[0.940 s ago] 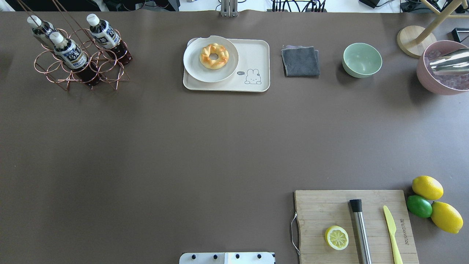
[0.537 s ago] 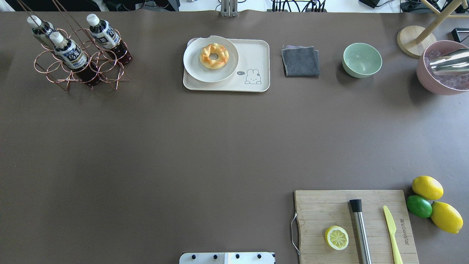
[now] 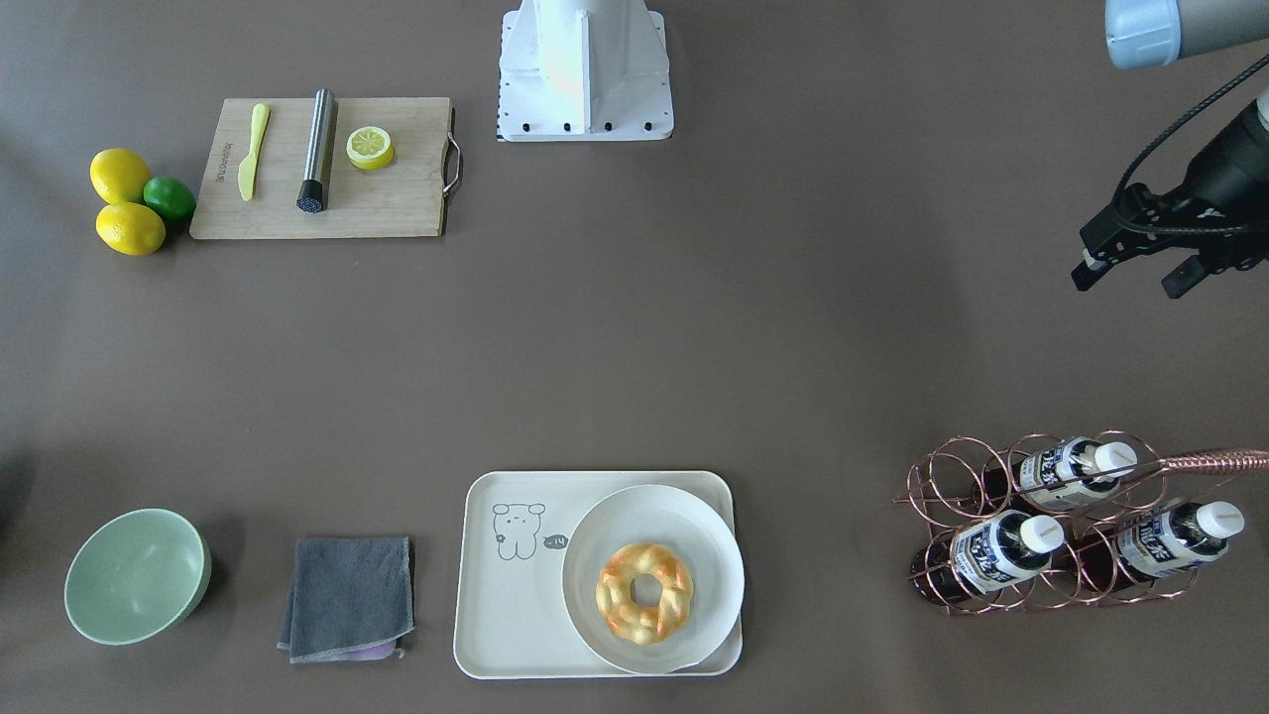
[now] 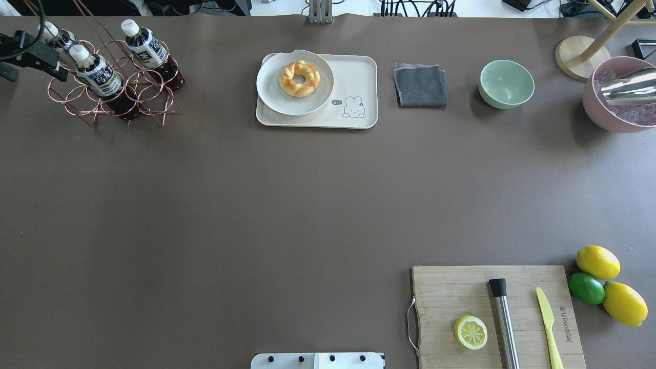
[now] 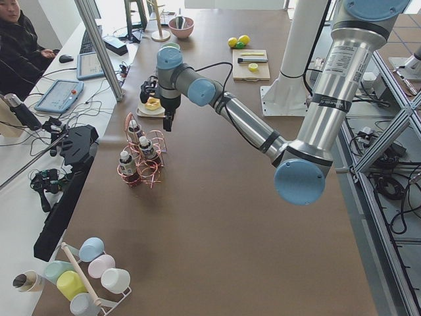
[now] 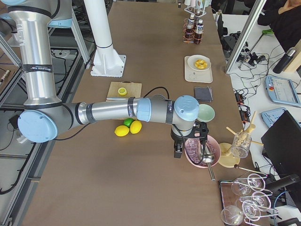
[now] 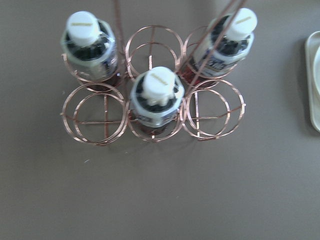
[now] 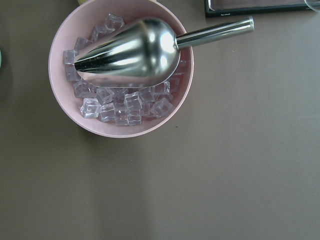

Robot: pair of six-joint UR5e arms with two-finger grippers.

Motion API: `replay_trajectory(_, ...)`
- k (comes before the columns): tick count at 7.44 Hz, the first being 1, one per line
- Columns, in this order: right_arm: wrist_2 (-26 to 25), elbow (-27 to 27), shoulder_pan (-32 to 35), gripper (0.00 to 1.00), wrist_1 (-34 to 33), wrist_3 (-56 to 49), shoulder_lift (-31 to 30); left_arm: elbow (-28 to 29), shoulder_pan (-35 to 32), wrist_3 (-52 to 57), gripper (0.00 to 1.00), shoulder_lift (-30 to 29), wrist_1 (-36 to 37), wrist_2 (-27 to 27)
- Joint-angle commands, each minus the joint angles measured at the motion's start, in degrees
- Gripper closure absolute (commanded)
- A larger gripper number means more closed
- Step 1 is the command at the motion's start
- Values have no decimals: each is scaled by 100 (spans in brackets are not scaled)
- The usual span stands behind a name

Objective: Place tea on tray
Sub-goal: 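Move the left gripper down over the copper rack onto a tea bottle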

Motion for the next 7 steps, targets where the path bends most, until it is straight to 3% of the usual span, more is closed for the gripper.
replay_trajectory(1,-35,-15,0,0,0,0,-11,10,450,-210,2,-449,-63,793)
replay_trajectory(2,-35,-32,0,0,0,0,-11,149,425,-202,2,-397,-238,804)
replay_trajectory(3,-35,-24,0,0,0,0,-37,185,390,-193,2,-345,-475,1204)
replay_trajectory(6,-26,-6,0,0,0,0,-160,177,390,-149,2,-222,-712,1331)
replay_trajectory(7,-17,-6,0,0,0,0,-186,298,416,-140,2,231,-1558,1331)
